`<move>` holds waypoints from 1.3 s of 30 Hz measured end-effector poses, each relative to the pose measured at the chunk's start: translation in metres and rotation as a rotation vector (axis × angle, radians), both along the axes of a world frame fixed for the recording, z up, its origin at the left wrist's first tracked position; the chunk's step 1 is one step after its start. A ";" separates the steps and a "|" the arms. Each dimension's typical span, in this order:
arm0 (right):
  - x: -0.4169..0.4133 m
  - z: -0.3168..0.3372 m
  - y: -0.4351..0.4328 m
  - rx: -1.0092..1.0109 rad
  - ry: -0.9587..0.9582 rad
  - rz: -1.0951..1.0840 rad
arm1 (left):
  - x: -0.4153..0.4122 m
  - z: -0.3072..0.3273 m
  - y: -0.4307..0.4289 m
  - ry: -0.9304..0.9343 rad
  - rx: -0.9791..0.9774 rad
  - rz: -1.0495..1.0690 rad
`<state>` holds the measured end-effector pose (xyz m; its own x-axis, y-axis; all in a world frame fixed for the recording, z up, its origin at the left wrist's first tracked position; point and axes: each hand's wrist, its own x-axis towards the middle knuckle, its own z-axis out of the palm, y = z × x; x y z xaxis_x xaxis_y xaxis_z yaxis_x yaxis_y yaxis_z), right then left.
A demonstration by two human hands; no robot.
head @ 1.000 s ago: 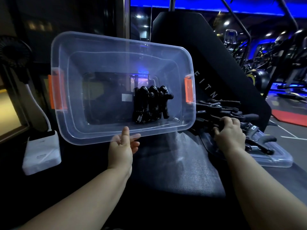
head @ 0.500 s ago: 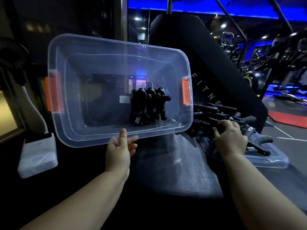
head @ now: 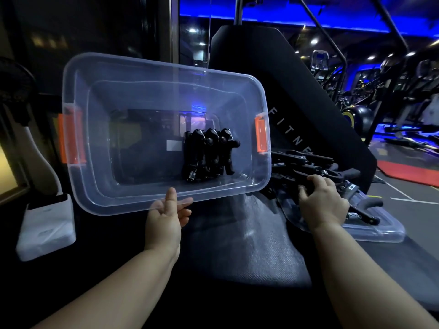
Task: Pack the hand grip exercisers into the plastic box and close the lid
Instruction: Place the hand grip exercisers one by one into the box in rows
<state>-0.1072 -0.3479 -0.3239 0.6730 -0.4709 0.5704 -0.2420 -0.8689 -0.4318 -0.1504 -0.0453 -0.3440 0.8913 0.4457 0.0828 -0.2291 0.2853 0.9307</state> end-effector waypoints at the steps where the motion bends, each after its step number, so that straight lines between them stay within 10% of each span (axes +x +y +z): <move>1: 0.000 0.001 0.001 -0.029 0.010 -0.024 | 0.000 0.000 0.000 -0.002 -0.002 -0.001; 25: 0.097 0.065 -0.011 -0.212 0.535 0.117 | 0.003 -0.004 -0.002 -0.016 0.054 0.014; 39: 0.086 0.058 -0.006 -0.240 0.280 0.084 | 0.006 -0.007 -0.001 -0.019 0.089 0.017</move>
<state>-0.0213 -0.3538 -0.2654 0.8491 -0.2829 0.4461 -0.2456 -0.9591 -0.1407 -0.1442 -0.0461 -0.3510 0.8815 0.4511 0.1396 -0.2513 0.1978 0.9475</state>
